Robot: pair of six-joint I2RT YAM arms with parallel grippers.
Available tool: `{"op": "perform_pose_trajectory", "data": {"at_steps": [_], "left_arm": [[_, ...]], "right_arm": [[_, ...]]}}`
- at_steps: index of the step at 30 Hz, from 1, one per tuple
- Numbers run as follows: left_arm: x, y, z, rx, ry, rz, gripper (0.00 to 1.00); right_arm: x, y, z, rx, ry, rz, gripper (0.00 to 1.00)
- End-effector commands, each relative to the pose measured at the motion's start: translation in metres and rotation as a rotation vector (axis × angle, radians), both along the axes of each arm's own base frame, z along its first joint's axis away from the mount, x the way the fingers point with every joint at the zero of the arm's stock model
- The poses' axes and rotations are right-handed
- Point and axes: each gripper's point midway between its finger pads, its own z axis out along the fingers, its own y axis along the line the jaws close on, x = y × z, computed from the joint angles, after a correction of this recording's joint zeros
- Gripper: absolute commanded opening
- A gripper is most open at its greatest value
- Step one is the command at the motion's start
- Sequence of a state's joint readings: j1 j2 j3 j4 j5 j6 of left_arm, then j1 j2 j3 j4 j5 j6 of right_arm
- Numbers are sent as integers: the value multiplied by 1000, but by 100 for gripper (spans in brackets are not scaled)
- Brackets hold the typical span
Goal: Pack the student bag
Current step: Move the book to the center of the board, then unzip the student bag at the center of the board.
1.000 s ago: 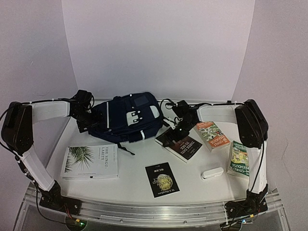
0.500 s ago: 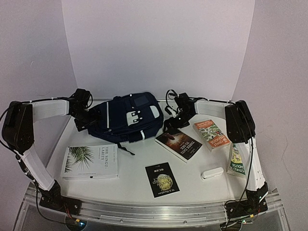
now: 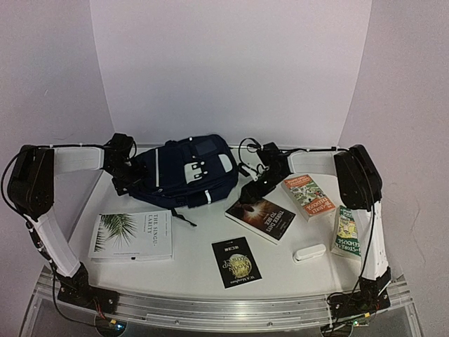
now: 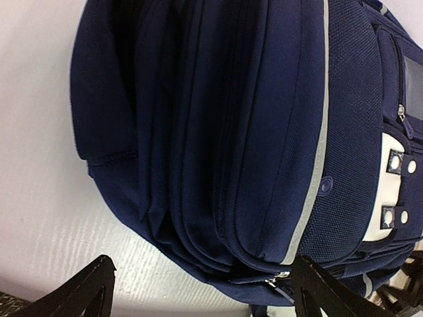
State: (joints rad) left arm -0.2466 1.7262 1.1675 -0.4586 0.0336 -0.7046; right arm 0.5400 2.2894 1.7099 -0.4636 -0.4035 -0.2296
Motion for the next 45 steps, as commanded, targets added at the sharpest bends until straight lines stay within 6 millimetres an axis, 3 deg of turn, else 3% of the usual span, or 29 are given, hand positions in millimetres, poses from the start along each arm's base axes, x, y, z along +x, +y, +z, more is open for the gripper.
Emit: {"op": "perform_pose_trajectory", "data": {"at_steps": [1, 6, 12, 19, 21, 23, 30, 35, 41, 45], "left_arm": [[5, -8, -2, -70, -28, 1, 90], [13, -22, -12, -133, -22, -27, 77], [24, -35, -18, -192, -21, -40, 62], [26, -46, 10, -258, -111, -91, 44], [24, -37, 23, -224, -150, -77, 44], [26, -24, 36, -167, -182, -54, 50], [48, 33, 25, -169, -85, 54, 76], [74, 39, 13, -168, -79, 22, 85], [97, 28, -5, -202, -97, -39, 80], [97, 18, -15, -252, -83, -70, 63]], "right_arm": [[-70, -15, -36, -83, 204, 104, 83], [-66, -9, -17, -50, 180, 94, 83], [-51, 7, 42, 53, 102, 76, 85], [-41, 18, 89, 131, 38, 58, 85], [-37, 20, 97, 141, 26, 48, 85], [-35, 21, 103, 148, 19, 41, 85], [-32, 21, 109, 162, 31, -2, 86], [-35, 25, 106, 181, 68, -17, 88], [-30, 29, 91, 168, 89, -34, 89], [-17, 34, 73, 147, 98, -56, 89]]}}
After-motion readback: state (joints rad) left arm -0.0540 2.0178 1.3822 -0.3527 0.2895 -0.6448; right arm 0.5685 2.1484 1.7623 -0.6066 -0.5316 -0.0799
